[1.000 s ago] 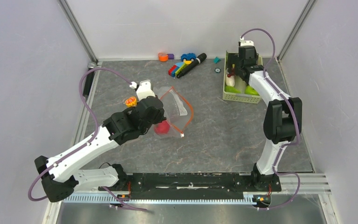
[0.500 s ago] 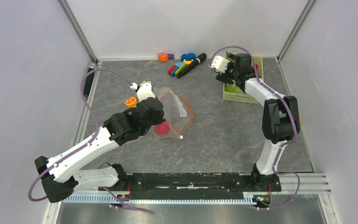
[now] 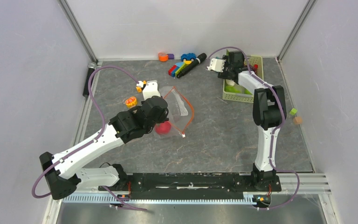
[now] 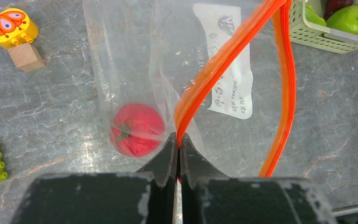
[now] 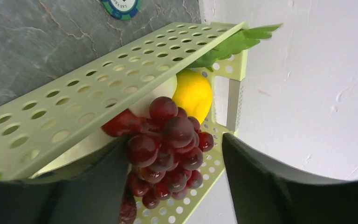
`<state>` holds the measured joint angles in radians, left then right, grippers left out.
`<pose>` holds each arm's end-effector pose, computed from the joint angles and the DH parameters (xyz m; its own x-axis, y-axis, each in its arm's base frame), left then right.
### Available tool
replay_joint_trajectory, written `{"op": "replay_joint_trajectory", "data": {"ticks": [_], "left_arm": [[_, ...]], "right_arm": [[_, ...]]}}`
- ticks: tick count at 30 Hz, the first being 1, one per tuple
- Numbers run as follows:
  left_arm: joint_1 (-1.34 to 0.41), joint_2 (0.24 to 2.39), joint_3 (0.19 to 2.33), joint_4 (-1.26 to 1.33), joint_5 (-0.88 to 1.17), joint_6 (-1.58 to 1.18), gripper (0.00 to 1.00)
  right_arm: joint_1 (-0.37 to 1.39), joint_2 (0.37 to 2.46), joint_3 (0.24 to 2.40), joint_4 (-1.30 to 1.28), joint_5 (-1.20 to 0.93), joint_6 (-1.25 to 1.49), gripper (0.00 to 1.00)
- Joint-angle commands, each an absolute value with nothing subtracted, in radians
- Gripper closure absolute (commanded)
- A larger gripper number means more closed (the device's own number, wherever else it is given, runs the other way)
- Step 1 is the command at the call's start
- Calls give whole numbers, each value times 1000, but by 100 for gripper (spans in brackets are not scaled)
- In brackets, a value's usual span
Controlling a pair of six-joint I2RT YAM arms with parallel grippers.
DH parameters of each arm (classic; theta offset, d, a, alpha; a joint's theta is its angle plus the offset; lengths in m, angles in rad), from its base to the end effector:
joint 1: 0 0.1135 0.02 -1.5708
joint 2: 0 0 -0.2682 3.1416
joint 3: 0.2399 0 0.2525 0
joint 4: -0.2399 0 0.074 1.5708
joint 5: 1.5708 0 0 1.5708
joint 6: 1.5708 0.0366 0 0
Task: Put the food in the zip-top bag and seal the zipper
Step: Pick up the fake fruit from the bin, then place the fake fruit in the zipper food storage bag.
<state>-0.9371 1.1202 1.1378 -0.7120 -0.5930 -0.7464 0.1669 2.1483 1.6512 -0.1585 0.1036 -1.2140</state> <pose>0.1512 -0.1713 0.3525 -0.5593 -0.1898 -0.8070 0.0466 0.9647 -0.2592 0.4918 0.0790 0.2067 -0.1309 -0.9672 -0.2178 -0.5928 0.2524 -0.7648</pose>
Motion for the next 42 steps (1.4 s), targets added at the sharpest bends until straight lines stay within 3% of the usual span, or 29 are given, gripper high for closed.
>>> {"op": "replay_joint_trajectory", "data": {"ticks": [1, 8, 12, 19, 23, 31, 42], "left_arm": [[-926, 1143, 1142, -655, -620, -694, 96], [-924, 1161, 1143, -647, -624, -694, 97], [-922, 1163, 1117, -629, -645, -704, 97], [-917, 1172, 1097, -610, -630, -700, 97], [-913, 1155, 1078, -611, -626, -701, 98], [-905, 1130, 1048, -607, -593, -710, 97], [-897, 1157, 1045, -605, -531, -710, 97]], "right_arm": [[161, 2218, 1715, -149, 175, -1234, 32], [162, 2217, 1718, -124, 193, -1189, 80], [161, 2129, 1653, -51, 240, -1137, 100], [162, 1806, 1371, 306, 416, -899, 100], [168, 1601, 1223, 430, 372, -733, 100], [242, 1325, 1105, 426, 104, -448, 100], [358, 1078, 979, 527, -629, -57, 100]]}}
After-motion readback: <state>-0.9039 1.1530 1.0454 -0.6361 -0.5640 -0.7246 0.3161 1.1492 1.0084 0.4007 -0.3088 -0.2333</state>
